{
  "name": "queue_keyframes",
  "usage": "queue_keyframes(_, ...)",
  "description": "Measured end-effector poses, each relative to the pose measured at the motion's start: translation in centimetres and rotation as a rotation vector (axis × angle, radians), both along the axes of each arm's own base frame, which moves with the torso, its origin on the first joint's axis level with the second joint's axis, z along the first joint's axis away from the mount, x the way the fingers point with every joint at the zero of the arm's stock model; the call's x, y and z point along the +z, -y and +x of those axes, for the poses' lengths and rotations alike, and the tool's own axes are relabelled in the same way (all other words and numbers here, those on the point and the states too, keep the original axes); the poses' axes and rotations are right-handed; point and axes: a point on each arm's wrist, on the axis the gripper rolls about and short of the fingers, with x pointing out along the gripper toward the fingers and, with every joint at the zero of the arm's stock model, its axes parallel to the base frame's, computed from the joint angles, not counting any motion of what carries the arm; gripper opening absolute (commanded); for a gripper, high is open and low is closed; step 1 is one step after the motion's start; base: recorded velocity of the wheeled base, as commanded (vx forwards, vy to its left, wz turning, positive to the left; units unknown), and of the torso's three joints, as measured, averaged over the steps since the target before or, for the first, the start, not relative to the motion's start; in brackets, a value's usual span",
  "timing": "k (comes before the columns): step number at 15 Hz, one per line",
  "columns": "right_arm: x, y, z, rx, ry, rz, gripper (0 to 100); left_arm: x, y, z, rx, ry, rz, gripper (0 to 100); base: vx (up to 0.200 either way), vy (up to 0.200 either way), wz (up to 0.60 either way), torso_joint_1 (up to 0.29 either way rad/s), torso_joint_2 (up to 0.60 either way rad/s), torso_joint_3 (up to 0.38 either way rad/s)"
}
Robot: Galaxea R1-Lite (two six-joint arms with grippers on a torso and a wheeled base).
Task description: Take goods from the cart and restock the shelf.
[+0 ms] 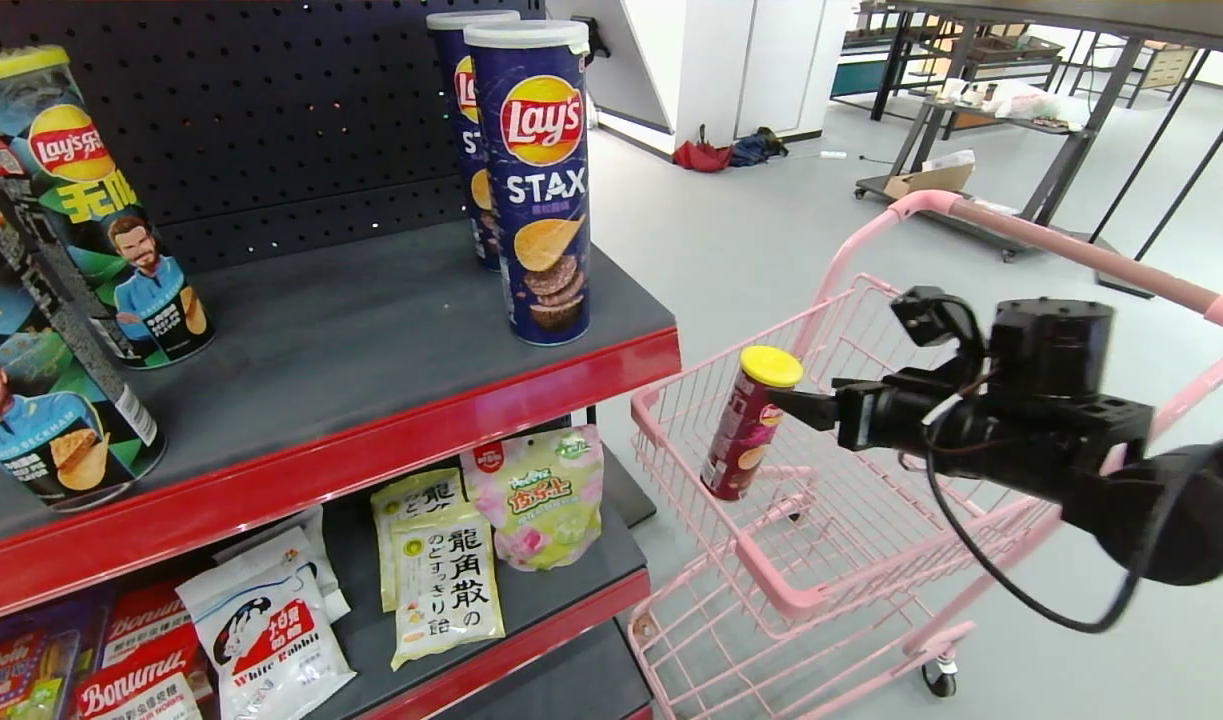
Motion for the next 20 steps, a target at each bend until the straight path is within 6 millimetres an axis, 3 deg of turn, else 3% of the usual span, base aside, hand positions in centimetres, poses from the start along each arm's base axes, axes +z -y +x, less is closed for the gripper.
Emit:
queue_keyframes(2,-2.2,-1.4,2.0,0.024,-0.031,-0.014,100,0.0,0.0,0.0,0.000,0.000,0.000,100,0.000,0.000,0.00,0.000,0.00,0.000)
queue_keyframes(5,-4.8,-1.8,3.6,0.018,-0.085,-0.034,100,0.0,0.0,0.0,0.000,0.000,0.000,100,0.000,0.000,0.00,0.000,0.00,0.000)
queue_keyframes(15,-7.1,-1.9,7.9,-0.009,-0.047,-0.014,100,0.0,0.0,0.0,0.000,0.000,0.001,100,0.000,0.000,0.00,0.000,0.00,0.000)
queue_keyframes(20,-9.0,-2.2,8.6,-0.006,-0.061,-0.019,100,0.0,0.0,0.0,0.000,0.000,0.001,100,0.000,0.000,0.00,0.000,0.00,0.000)
